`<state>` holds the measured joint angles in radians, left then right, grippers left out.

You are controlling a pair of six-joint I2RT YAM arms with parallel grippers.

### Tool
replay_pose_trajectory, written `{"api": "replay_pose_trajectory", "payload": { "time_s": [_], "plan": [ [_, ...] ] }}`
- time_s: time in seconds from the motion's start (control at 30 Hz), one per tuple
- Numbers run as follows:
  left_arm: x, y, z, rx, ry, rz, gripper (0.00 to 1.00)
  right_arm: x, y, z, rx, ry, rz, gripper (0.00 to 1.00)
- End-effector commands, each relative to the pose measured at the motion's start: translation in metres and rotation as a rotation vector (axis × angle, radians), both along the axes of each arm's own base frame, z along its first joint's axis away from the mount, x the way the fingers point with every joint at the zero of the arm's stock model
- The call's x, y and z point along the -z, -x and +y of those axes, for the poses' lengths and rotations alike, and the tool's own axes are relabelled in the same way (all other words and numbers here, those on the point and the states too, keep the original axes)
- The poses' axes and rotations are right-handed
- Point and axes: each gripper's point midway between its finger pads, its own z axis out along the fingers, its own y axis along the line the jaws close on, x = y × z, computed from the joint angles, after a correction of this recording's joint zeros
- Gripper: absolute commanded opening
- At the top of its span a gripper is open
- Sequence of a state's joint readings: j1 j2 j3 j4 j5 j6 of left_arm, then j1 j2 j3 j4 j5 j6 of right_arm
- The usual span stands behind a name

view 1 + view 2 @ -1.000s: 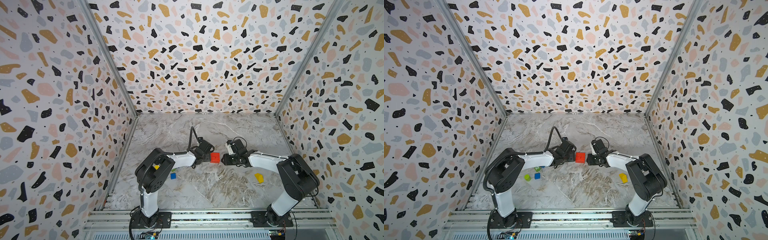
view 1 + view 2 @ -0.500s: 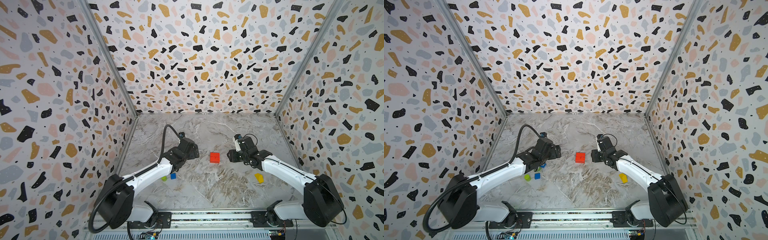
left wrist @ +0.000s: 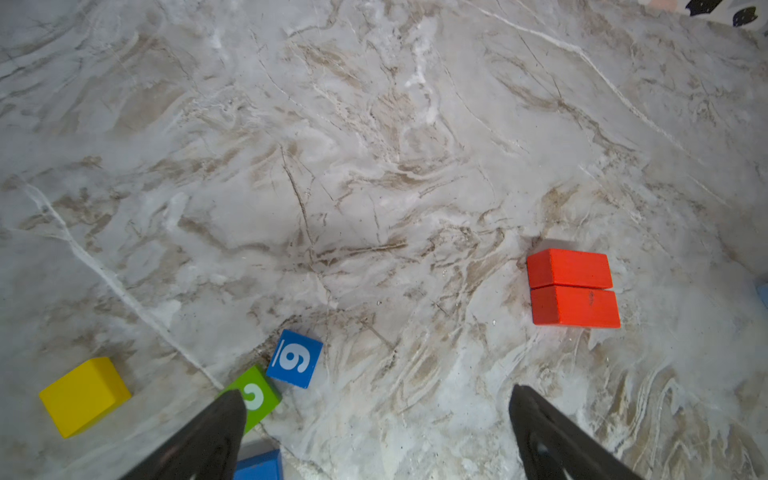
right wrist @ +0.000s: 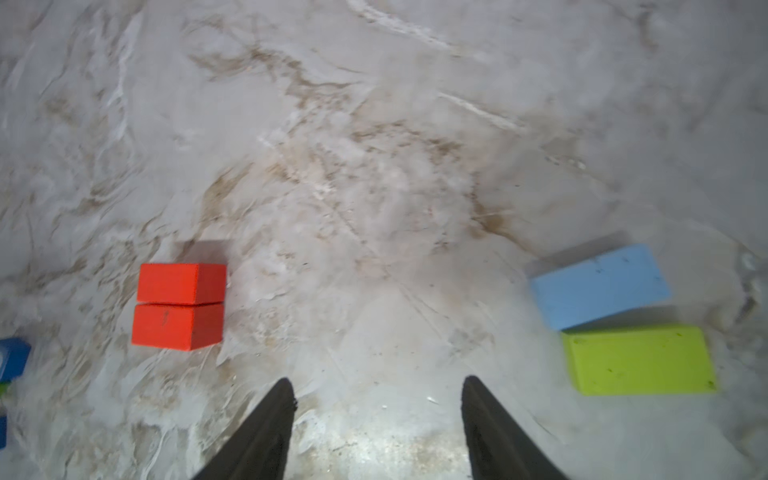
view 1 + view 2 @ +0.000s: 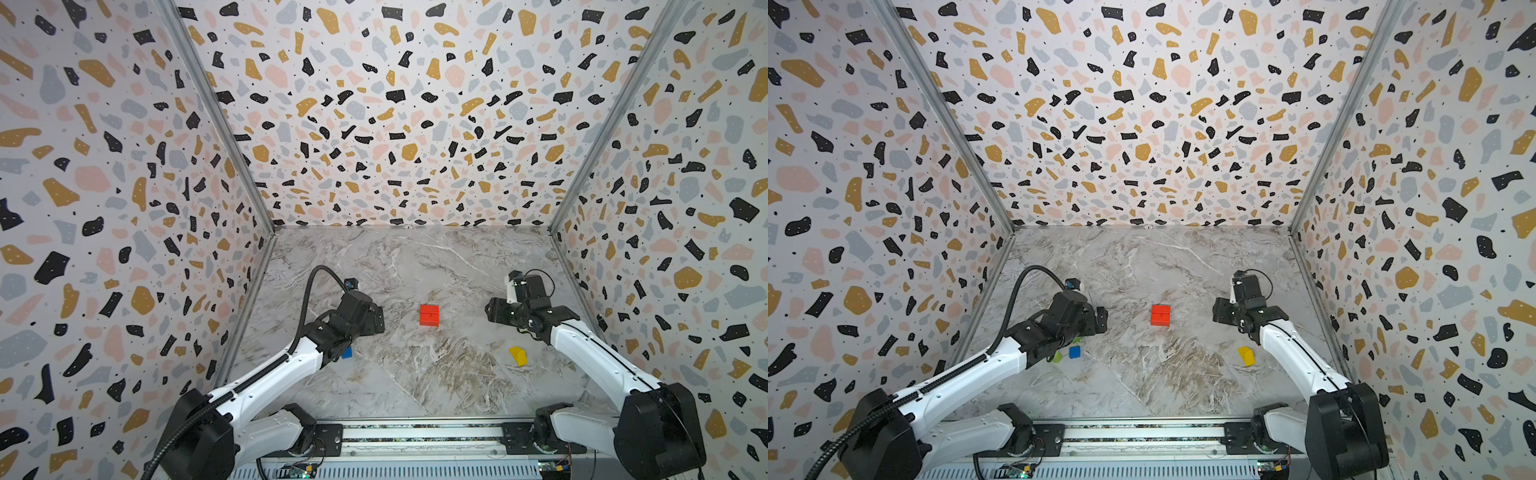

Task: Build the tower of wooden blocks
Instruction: 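Withdraw both grippers and move the right gripper toward the light blue block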

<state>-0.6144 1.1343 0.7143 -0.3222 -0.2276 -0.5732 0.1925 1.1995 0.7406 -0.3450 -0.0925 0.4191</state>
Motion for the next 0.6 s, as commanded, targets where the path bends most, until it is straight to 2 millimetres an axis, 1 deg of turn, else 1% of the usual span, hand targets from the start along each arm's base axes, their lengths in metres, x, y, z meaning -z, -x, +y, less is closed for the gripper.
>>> {"api": "replay_pose_trajectory", "payload": {
  "time_s": [0.0,0.1,0.2,0.27,0.4,0.5,0.57],
  "plan": [
    [-0.016,0.000,-0.010,0.087,-0.003,-0.015,1.00,0.008,0.010,-0.015,0.044,-0.063,0.046,0.70],
    [-0.035,-0.001,-0.012,0.120,-0.020,-0.036,1.00,0.016,0.010,-0.038,0.122,-0.051,0.055,0.73],
    [-0.050,0.000,-0.010,0.141,-0.030,-0.073,1.00,0.023,0.012,-0.054,0.181,-0.043,0.061,0.74],
    [-0.053,0.003,-0.006,0.135,-0.029,-0.095,1.00,0.028,0.012,-0.058,0.203,-0.044,0.077,0.76],
    [-0.053,0.009,-0.001,0.119,0.014,-0.149,1.00,0.039,0.012,-0.063,0.228,-0.035,0.128,0.88],
    [-0.060,0.010,0.002,0.114,0.016,-0.166,1.00,0.040,0.010,-0.073,0.271,-0.027,0.131,0.92],
    [-0.060,0.011,0.002,0.116,0.021,-0.168,1.00,0.040,0.010,-0.078,0.296,-0.035,0.132,0.94]
  ]
}}
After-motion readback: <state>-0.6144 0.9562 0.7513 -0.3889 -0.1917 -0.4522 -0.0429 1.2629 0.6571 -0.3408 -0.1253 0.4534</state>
